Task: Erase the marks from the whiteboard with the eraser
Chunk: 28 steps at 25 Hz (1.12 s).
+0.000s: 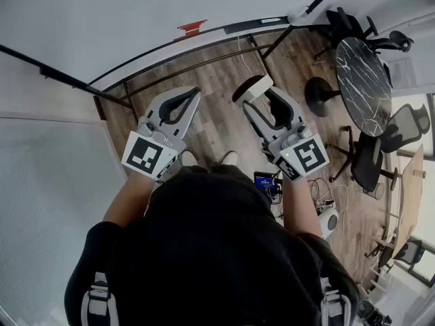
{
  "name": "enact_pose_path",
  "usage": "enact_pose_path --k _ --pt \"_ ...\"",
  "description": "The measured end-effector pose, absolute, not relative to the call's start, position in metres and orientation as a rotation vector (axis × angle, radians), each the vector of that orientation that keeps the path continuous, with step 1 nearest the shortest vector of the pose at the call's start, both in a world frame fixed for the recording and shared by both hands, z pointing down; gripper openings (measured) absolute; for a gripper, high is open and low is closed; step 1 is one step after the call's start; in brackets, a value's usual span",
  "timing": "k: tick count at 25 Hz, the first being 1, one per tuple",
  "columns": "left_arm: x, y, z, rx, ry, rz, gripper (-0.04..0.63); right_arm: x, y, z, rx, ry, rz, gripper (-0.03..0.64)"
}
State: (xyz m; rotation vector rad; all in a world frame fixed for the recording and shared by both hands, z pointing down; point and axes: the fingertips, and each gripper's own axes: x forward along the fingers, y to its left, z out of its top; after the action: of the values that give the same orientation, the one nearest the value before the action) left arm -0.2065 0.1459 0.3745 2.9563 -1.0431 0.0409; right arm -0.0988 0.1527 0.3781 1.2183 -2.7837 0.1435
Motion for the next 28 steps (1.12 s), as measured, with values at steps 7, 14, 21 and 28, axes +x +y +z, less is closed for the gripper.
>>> enact_pose_path --k 7,14,21,28 --pt "-0.181 0.161 0.376 2.965 -1.050 0.034 0.005 -0.081 0.161 0.385 1.190 -2.809 0.120 0.219" --pt "-0.162 0.168 0.374 2.956 -1.085 0.044 0.005 -0.062 0.170 0.382 1.138 -2.817 0.073 0.219" --pt "-0.140 0.170 0.365 2.975 -1.090 0.052 0.005 -0.042 0.170 0.376 1.118 -2.836 0.117 0.219" --pt "-0.108 0.173 0.359 2.988 -1.103 0.050 0.005 -0.008 0.168 0.372 1.148 -2.832 0.081 0.219"
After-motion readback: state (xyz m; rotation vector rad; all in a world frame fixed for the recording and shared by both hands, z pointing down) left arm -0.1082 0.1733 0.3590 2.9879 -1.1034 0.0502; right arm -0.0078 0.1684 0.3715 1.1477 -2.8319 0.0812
